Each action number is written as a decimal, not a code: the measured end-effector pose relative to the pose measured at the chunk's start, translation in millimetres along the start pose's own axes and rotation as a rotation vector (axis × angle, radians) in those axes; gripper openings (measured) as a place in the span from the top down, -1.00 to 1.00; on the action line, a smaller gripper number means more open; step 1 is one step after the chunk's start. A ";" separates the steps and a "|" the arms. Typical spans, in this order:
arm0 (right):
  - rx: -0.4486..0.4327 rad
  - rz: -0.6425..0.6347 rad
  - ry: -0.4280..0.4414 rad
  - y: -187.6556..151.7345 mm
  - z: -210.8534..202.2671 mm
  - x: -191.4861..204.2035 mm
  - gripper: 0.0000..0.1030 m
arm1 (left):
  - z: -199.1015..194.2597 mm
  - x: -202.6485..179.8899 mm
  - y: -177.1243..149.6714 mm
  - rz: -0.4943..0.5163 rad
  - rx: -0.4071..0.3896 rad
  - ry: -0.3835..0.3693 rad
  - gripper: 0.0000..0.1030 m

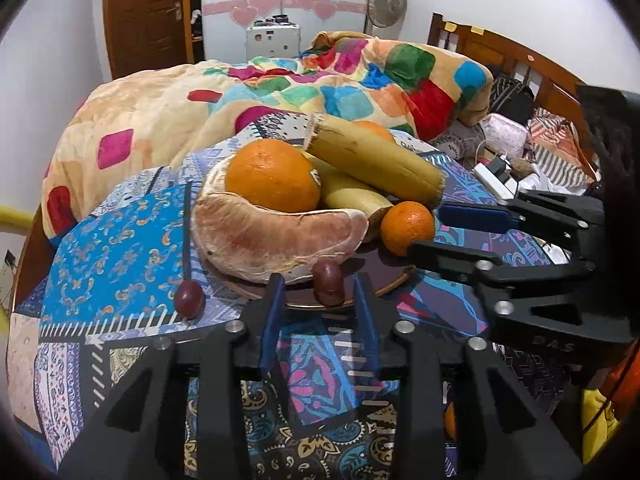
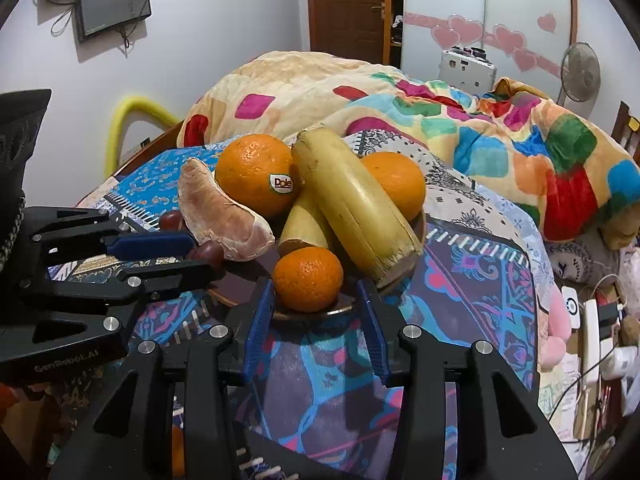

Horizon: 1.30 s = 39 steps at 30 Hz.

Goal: Organize fruits
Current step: 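Carry the date and mandarin onto the brown plate and open both tools, then grasp another small mandarin with right tool while left tool moves toward another date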

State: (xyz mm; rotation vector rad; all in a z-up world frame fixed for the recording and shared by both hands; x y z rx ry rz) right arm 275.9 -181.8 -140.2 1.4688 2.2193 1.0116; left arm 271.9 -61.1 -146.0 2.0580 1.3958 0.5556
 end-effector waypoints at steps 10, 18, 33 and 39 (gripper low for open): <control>-0.082 0.007 0.001 -4.8 -44.9 12.1 0.06 | -50.6 3.5 -10.3 -0.040 -0.059 0.046 0.26; -0.145 -0.006 -0.018 -22.6 -75.9 31.4 -0.11 | -96.9 1.0 -32.3 -0.050 -0.107 0.090 -0.10; -0.072 0.035 0.006 -78.7 -48.4 49.9 -0.11 | -93.6 -0.5 -97.8 -0.071 -0.021 0.109 -0.11; -0.058 0.045 0.014 -83.9 -41.5 51.0 0.01 | -87.1 -0.6 -108.8 -0.050 0.007 0.116 -0.11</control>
Point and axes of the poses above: each gripper's, at about its wrist camera, not at the fingertips, and z roughly the way its jaws point, x to its left, y to its top, the point moved 5 cm from there along z, roughly the way its jaws point, and after that the axes turned 7 degrees about z, right-handed, at the moved point
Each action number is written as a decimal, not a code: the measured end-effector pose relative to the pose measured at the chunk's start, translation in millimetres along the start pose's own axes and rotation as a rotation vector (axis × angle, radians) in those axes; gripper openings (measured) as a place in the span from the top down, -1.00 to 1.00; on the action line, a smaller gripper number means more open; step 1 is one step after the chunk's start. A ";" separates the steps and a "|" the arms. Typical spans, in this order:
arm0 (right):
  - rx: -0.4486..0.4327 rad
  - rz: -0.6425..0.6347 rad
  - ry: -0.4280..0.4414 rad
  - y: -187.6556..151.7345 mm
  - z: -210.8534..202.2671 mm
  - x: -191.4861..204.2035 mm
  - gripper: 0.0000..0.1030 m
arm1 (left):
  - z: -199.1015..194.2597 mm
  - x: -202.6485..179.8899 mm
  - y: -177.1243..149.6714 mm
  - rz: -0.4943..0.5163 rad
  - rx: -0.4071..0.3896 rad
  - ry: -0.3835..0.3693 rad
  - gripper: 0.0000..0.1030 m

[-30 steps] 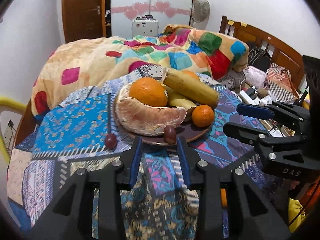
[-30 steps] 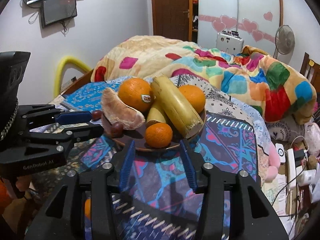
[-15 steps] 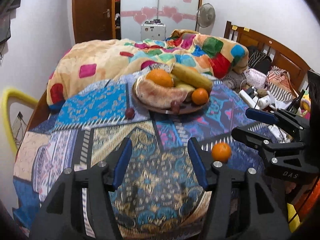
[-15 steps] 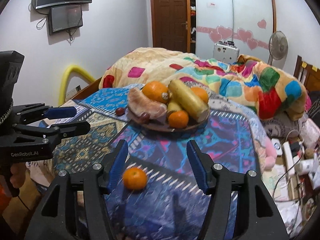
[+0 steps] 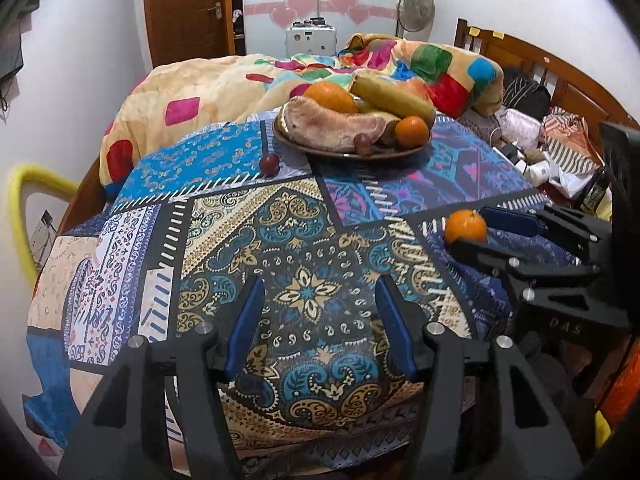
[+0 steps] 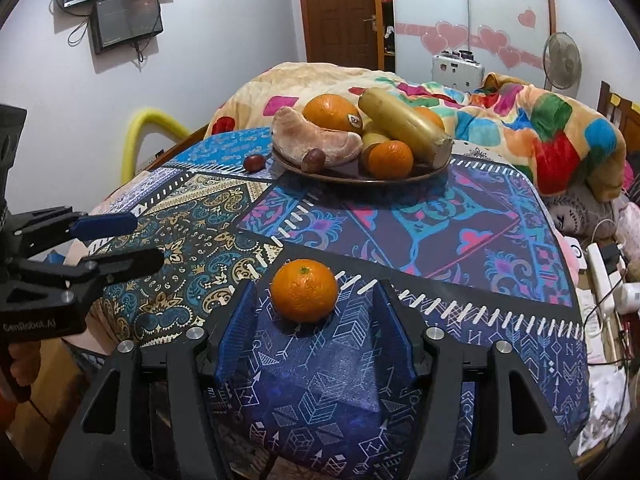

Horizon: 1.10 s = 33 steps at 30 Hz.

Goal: Organize fruits
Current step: 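Grasp another small mandarin with right tool while left tool moves toward another date, then grasp the dark red date with left tool while right tool carries mandarin to plate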

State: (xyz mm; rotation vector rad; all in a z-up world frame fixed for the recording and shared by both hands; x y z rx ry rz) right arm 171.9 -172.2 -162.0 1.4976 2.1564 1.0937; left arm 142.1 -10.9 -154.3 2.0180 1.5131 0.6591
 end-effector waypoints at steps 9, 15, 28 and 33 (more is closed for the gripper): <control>-0.019 0.028 0.021 5.0 -0.8 -1.5 0.39 | 6.7 11.1 7.0 -0.018 -0.004 0.008 -0.11; -0.050 0.026 0.006 22.9 -6.1 -11.1 0.39 | 16.1 22.8 26.7 -0.015 -0.002 0.019 -0.11; -0.097 0.018 -0.030 68.3 -2.4 -38.3 0.39 | 73.1 56.6 77.3 0.009 0.067 -0.006 0.01; -0.097 -0.001 -0.049 76.0 6.7 -43.8 0.39 | 99.7 66.2 86.7 0.037 0.106 -0.011 0.16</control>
Point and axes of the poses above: each gripper's, at about its wrist camera, not at the fingertips, and z roughly the way its jaws point, x to its left, y to its top, the point moved 5 cm from there along z, roughly the way its jaws point, and after that the axes turned 7 degrees about z, right-handed, at the moved point
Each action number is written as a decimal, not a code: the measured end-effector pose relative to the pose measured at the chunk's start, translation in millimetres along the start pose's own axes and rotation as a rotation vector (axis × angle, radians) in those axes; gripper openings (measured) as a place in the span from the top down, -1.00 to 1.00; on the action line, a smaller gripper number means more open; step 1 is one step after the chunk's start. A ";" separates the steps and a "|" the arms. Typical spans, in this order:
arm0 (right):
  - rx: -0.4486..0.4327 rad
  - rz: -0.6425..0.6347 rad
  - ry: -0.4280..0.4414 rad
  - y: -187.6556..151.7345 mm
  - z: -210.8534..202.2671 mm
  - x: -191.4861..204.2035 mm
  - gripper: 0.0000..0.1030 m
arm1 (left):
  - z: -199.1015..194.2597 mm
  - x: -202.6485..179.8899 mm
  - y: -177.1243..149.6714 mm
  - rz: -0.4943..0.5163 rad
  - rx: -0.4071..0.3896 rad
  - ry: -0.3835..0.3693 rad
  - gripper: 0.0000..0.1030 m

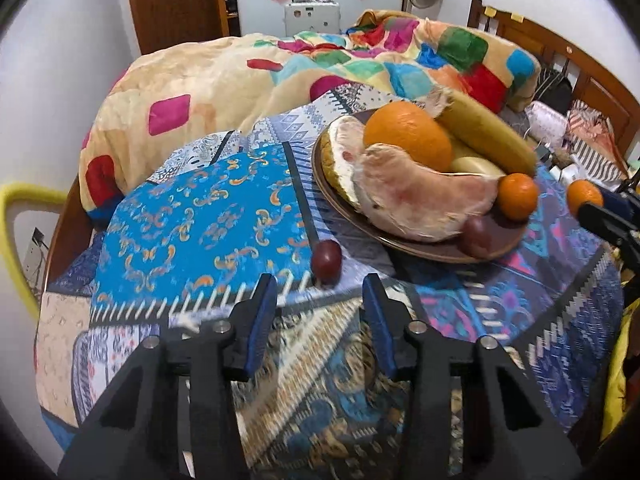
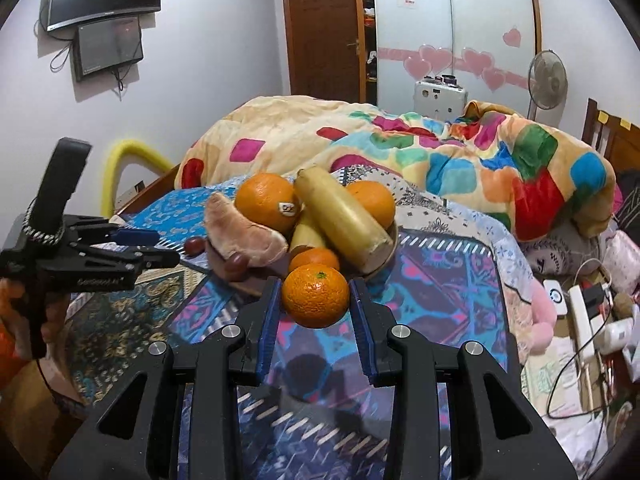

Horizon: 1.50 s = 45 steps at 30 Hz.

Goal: Organize fruits
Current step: 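Grasp the dark red date with left tool while right tool carries mandarin to plate, then lower the date and mandarin onto the brown plate and open both tools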

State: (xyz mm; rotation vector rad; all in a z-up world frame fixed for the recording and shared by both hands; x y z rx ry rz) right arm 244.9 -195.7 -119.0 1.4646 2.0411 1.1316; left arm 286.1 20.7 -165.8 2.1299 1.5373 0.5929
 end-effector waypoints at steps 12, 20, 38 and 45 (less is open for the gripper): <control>0.032 -0.037 -0.011 -1.4 15.6 -1.9 0.39 | 24.8 -0.3 9.4 0.042 0.010 -0.006 0.56; 0.029 -0.040 -0.006 5.3 15.4 0.0 0.39 | 13.3 -5.1 8.0 0.047 -0.007 0.004 0.66; 0.077 -0.113 0.020 35.0 48.1 20.3 0.39 | -35.4 -37.1 41.3 0.049 -0.133 -0.088 0.66; 0.093 -0.155 -0.006 30.7 58.3 24.4 0.38 | -19.3 -46.2 40.2 0.058 -0.120 -0.111 0.66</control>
Point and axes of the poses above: each gripper's, at about its wrist camera, not at the fingertips, and z roughly the way its jaws point, x to its left, y to its top, the point moved 5 cm from there along z, roughly the way its jaws point, and after that the axes turned 7 degrees about z, right-handed, at the moved point
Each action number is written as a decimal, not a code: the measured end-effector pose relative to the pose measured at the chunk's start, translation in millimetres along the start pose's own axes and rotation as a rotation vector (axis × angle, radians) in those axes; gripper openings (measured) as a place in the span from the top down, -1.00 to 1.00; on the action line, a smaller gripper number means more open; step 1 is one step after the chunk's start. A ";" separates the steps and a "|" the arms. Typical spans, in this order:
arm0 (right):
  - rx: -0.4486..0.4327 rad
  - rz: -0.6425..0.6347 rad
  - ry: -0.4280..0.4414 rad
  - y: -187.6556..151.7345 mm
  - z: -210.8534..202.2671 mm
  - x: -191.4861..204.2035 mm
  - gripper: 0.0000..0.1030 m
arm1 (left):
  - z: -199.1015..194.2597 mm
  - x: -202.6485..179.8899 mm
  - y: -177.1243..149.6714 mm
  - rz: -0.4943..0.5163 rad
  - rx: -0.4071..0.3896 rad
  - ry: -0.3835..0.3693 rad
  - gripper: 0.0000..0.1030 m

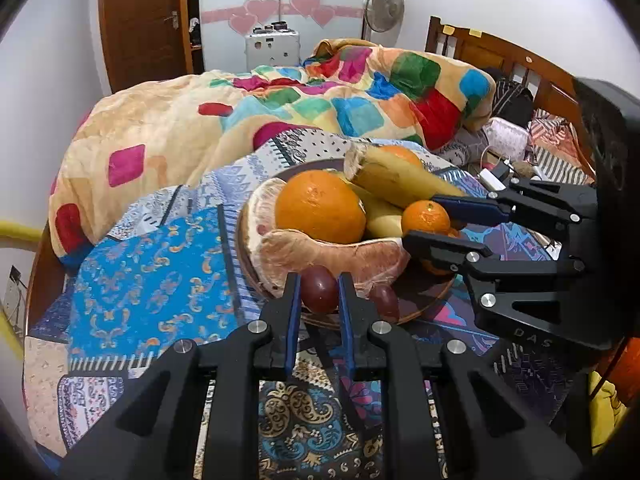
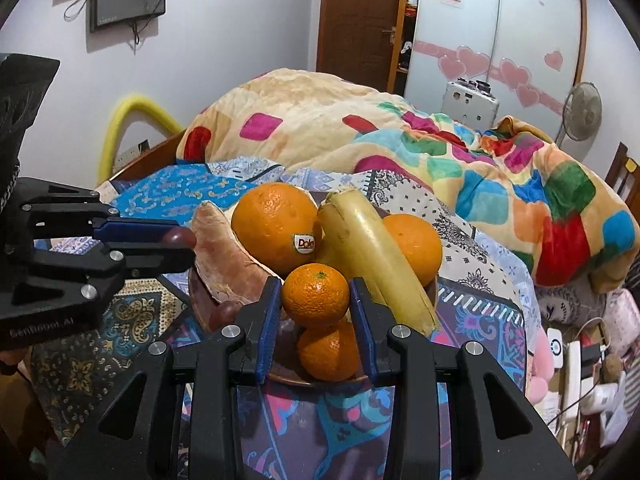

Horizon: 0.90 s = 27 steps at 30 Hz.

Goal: Organize fruits
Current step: 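Lower the date and mandarin onto the brown plate and open both tools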

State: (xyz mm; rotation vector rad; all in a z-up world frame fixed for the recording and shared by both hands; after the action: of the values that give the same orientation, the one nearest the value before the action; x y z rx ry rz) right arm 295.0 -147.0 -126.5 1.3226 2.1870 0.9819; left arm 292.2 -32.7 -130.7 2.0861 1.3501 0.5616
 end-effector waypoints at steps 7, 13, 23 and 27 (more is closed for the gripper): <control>0.012 0.006 0.003 -2.0 1.1 -0.9 0.36 | 13.6 -8.5 -4.0 0.011 0.020 -0.009 0.66; 0.019 -0.009 0.002 -7.4 3.0 2.9 0.20 | 16.4 -13.1 -7.8 0.045 0.023 0.013 0.48; -0.014 0.026 0.026 -3.9 -19.6 -0.3 0.17 | 2.1 -9.5 -8.0 0.021 0.008 0.024 0.46; -0.064 0.022 0.011 -1.0 -45.9 2.1 0.16 | -32.9 -8.7 -0.1 -0.013 -0.065 0.029 0.46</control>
State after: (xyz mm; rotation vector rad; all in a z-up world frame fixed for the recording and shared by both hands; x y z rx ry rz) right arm 263.7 -161.9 -96.3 1.3182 2.1342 1.0610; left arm 268.1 -32.6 -106.7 2.0226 1.3432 0.6246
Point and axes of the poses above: each gripper's, at about its wrist camera, not at the fingertips, and z roughly the way its jaws point, x to its left, y to its top, the point moved 5 cm from there along z, roughly the way its jaws point, and after that the axes turned 7 degrees about z, right-handed, at the moved point
